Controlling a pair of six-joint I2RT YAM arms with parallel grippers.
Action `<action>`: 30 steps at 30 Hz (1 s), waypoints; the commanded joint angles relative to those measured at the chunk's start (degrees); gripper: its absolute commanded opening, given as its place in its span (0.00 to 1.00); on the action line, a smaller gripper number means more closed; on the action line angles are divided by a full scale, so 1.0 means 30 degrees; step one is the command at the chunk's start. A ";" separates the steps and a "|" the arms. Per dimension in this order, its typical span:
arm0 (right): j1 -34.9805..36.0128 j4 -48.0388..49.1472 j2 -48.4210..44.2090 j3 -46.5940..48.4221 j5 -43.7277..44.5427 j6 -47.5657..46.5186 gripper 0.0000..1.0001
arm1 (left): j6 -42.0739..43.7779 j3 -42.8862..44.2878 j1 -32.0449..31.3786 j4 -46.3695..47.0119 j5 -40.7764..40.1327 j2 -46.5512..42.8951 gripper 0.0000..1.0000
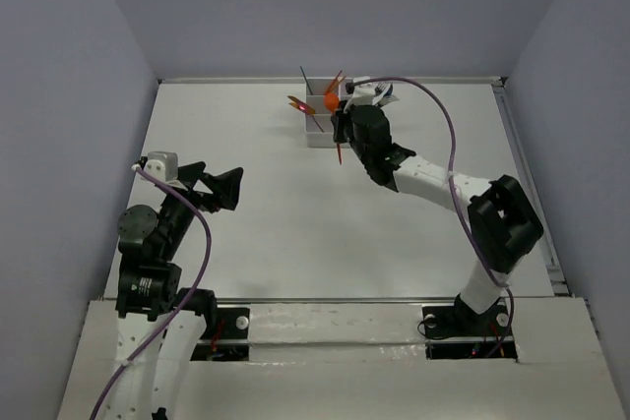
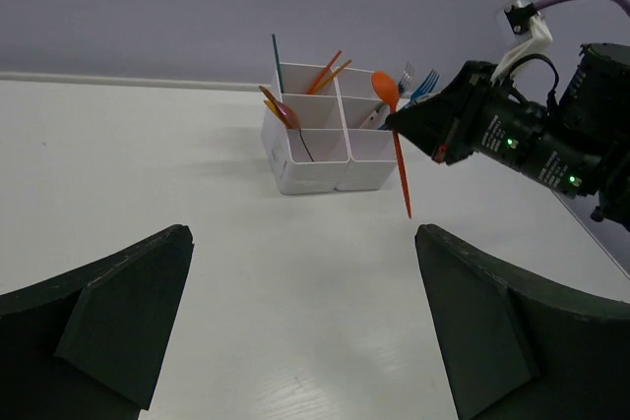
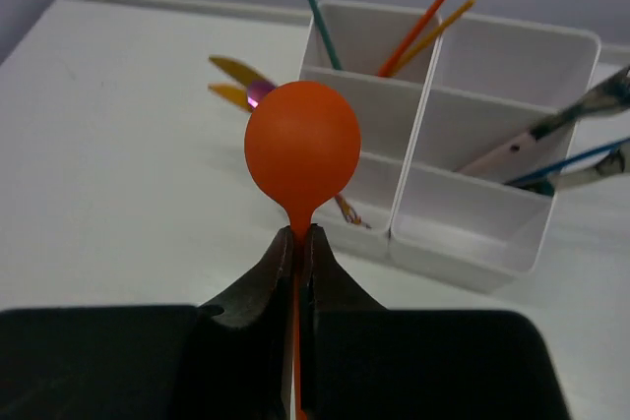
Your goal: Sort the eating utensils into containers
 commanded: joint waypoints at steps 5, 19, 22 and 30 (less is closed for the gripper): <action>-0.1653 0.8592 0.5242 0.5152 -0.0094 -0.3505 0.00 | 0.0079 -0.0087 -0.0059 0.0880 0.0436 0.0301 0.99; -0.2065 1.1729 1.0583 0.8849 -0.1735 -0.4855 0.00 | 0.0108 0.0000 -0.0059 0.1173 0.0817 0.0682 0.99; -0.2065 1.2489 1.1081 0.8410 -0.1882 -0.4678 0.00 | 0.0108 0.0001 -0.0059 0.1173 0.0846 0.0740 0.99; -0.2065 1.4189 1.1171 0.6508 -0.1997 -0.4298 0.14 | 0.0108 0.0030 -0.0059 0.1232 0.0846 0.0799 0.99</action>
